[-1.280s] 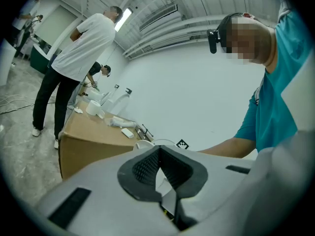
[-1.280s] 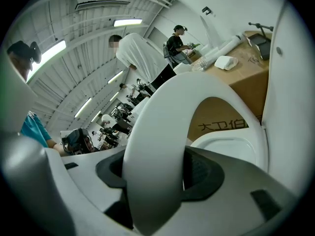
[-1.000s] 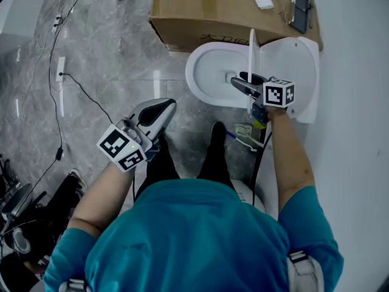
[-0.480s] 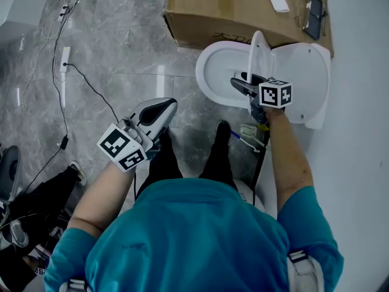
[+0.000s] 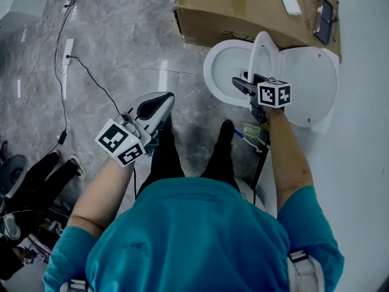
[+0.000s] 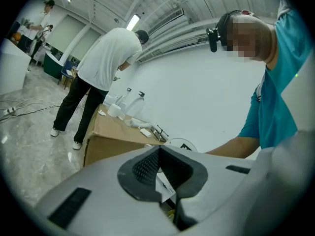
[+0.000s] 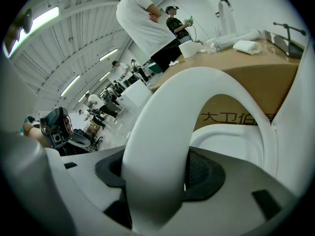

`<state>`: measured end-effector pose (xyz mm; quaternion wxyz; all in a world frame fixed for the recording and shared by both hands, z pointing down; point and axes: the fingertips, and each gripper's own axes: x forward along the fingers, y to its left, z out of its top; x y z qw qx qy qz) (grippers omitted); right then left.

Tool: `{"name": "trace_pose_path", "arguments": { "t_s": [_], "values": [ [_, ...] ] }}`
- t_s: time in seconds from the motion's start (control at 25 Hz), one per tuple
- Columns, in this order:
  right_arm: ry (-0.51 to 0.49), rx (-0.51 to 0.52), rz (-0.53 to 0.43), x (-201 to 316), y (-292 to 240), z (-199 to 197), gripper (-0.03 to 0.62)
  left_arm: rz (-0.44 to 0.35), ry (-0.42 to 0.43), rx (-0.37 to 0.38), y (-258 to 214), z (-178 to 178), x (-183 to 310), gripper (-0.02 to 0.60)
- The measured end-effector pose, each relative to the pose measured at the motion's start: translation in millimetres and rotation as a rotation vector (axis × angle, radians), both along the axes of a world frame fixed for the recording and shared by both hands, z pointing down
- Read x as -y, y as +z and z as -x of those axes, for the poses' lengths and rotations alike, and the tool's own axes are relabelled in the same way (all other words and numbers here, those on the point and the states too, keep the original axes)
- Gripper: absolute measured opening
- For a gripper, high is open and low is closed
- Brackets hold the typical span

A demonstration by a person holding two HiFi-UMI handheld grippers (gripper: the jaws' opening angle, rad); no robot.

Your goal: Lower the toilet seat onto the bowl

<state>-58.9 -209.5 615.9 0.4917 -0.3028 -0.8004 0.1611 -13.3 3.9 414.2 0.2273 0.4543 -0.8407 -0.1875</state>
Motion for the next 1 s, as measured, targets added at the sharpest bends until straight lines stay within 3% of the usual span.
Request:
{"name": "trace_pose_path", "arguments": {
  "t_s": [1.0],
  "values": [
    [-0.013,-0.031,-0.155,-33.1,52.8,3.8,0.273,0.001,-0.078,-0.034,31.0,-0.8,-46.9,0.005]
  ]
}}
